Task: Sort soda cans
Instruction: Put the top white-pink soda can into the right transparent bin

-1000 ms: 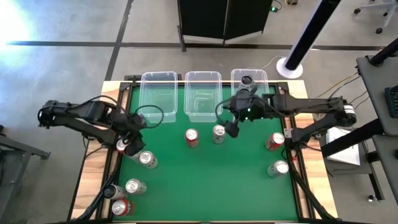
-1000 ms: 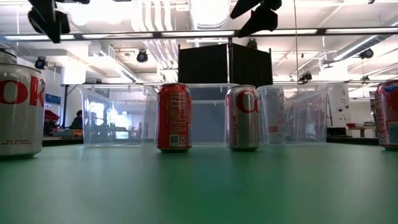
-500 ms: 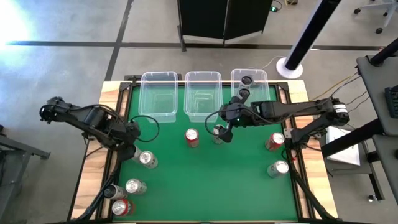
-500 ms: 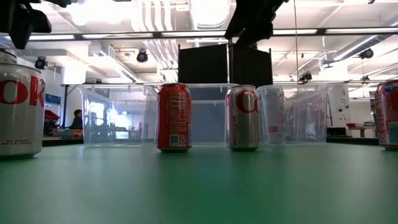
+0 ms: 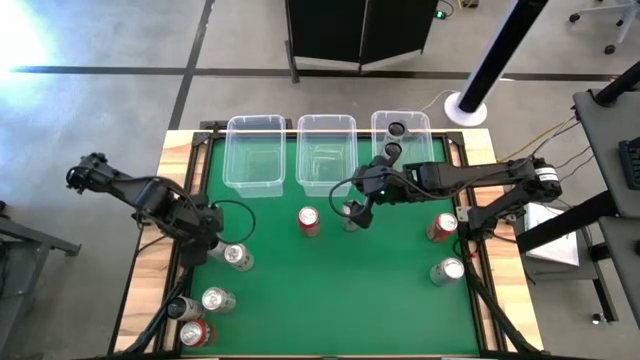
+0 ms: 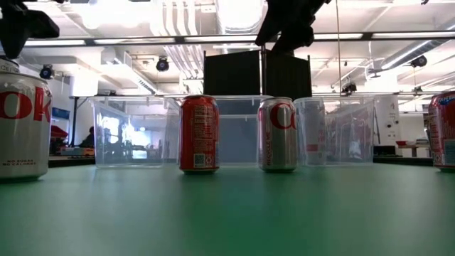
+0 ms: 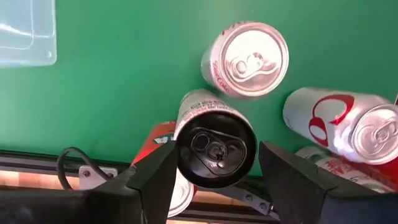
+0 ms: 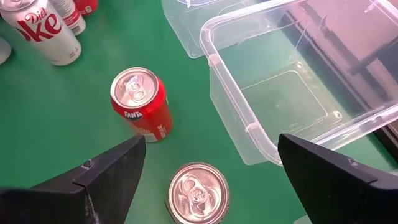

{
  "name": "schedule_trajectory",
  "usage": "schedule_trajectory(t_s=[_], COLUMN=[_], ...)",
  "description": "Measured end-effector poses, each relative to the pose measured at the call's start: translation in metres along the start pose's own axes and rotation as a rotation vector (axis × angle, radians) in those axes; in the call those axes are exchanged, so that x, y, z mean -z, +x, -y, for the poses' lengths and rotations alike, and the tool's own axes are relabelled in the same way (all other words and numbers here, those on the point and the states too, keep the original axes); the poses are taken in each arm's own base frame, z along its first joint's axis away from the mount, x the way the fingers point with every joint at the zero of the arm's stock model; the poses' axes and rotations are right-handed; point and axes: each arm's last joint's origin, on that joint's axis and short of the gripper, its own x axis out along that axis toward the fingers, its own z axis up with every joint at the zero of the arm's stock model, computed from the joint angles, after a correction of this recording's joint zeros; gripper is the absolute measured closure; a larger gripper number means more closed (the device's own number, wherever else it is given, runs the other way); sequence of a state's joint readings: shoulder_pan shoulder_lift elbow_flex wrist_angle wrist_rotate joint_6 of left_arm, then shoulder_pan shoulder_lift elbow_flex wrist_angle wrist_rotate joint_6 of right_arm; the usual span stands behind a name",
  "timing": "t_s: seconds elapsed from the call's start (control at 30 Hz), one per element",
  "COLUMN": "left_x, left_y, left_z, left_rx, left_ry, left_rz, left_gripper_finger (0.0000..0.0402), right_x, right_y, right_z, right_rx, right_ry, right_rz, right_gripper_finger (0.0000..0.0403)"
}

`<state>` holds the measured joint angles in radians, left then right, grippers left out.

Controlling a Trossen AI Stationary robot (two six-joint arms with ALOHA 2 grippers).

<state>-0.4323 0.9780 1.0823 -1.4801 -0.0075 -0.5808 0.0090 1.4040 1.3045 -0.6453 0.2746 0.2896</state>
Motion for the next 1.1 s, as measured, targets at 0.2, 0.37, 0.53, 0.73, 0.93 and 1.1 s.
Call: schedule_trajectory(t_s=[0.2,0.37,0.53,0.73,0.93,1.1], left_x=[0.0,-0.001,0.0,0.001,0.0,0.001], left_y=[0.004,0.004,0.009,0.02,0.028,0.036], left_z=[0.001,0.001,0.002,0.001,0.001,0.001], left_rx=[0.015,0.005,0.017,0.008,-0.012,-0.023], left_ry=[0.0,0.007,0.009,0.008,0.05,0.052], left_rz=[-0.003,0.017,-0.018,-0.04,-0.045,-0.062], left_gripper_finger=[0.016,0.0118,0.0098,0.0101,0.0102,0.0102], right_x=[0.0,0.0,0.0,0.0,0.0,0.0], right_y=[0.0,0.0,0.0,0.0,0.0,0.0], right_z=[0.0,0.0,0.001,0.001,0.001,0.001], right_rx=[0.016,0.016,0.016,0.016,0.015,0.015], right_ry=[0.025,0.042,0.044,0.044,0.053,0.055], right_rz=[0.005,0.005,0.006,0.005,0.004,0.004], right_gripper_finger=[0.0042,0.0042,0.0042,0.0042,0.0042,0.0042])
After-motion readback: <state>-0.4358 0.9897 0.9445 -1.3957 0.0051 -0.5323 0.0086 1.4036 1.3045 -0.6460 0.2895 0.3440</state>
